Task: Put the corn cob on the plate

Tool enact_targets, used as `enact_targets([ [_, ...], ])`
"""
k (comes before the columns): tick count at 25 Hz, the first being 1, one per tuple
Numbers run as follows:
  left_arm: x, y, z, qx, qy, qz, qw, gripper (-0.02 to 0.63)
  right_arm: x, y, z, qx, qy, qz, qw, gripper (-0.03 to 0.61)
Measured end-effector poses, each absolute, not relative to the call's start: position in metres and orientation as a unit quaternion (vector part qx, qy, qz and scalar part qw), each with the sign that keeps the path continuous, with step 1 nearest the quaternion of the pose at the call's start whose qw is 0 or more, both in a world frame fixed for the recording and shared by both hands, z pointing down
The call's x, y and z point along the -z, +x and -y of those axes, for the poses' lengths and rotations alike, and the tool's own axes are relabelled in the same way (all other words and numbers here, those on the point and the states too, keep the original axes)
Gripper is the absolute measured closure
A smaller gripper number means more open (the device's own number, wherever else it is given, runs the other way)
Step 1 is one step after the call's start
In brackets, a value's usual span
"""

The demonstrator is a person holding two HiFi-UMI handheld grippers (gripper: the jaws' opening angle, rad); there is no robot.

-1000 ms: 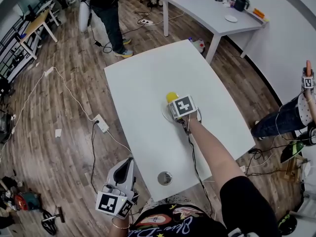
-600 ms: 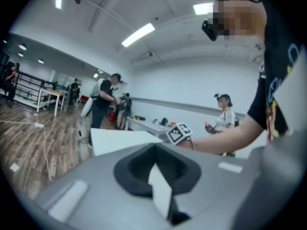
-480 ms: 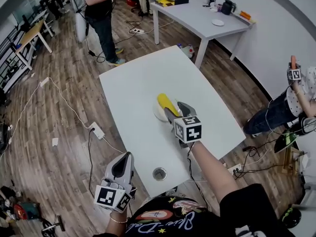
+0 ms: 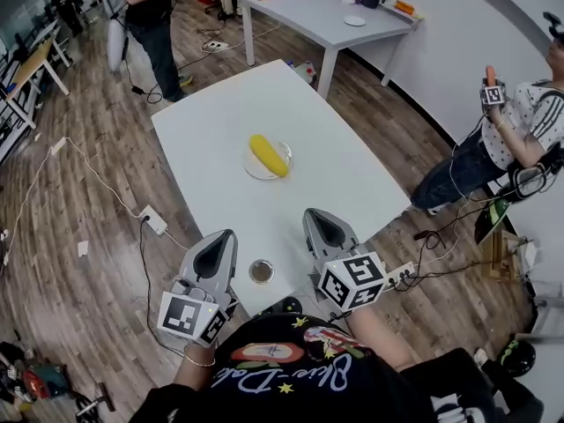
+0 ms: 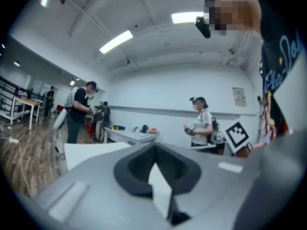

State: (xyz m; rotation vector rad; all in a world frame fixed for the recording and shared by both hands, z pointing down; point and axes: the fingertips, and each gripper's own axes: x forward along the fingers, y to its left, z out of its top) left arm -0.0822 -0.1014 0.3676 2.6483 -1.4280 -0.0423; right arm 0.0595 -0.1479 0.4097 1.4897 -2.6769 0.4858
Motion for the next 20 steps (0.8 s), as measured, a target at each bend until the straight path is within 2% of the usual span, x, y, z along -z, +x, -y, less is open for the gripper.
enact_targets([
  [7,-0.358,-0.069,0.092,0.012,0.887,0.458,0.055,0.611,-0.389,0.053,0.123,-0.134,0.462,0.876,0.030,0.565],
  [13,-0.351,-0.063,0.092,0.011,0.891,0.451,0.047,0.611,-0.390,0.057,0.123,-0.107,0.476,0.870,0.072,0.566],
  [20,-0.352,-0.051,0.092,0.007,0.898,0.438,0.044,0.612,-0.388,0.063,0.122,-0.085,0.481,0.870,0.067,0.565],
])
